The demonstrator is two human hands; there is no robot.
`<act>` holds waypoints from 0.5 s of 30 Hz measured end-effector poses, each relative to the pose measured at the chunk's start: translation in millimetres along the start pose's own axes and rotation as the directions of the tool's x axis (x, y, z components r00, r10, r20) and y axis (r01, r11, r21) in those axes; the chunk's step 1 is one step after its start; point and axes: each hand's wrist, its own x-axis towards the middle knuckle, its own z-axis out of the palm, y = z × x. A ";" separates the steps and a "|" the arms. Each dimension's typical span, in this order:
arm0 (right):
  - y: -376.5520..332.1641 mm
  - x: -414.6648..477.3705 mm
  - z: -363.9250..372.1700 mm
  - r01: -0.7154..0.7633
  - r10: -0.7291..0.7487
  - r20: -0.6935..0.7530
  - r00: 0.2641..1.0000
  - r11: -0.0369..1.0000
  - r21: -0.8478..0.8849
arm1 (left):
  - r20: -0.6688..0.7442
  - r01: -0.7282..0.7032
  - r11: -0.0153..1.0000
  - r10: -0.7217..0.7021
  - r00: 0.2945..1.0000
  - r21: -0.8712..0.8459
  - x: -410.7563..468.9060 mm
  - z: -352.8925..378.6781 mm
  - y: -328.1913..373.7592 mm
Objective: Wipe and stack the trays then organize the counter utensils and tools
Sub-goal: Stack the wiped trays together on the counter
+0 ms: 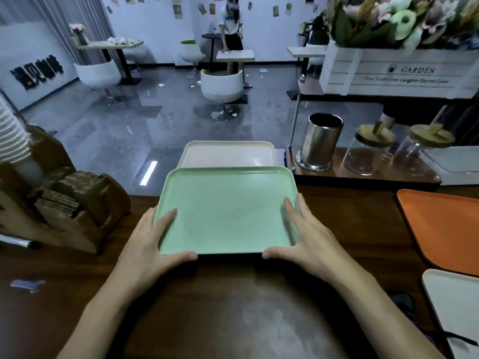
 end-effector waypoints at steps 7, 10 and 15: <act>-39.6 87.9 1.5 -0.031 0.029 -0.070 0.997 0.999 -0.022 | -0.026 0.057 0.993 -0.060 0.998 -0.101 79.8 -26.0 -24.1; -45.0 116.7 -2.0 -0.044 0.040 -0.085 0.996 0.998 -0.047 | -0.008 0.073 0.988 -0.074 0.997 -0.133 111.1 -23.4 -27.1; -38.2 153.1 -6.0 -0.104 0.095 -0.108 0.990 0.992 -0.072 | 0.035 0.059 0.979 -0.053 0.998 -0.194 160.6 -5.0 -32.6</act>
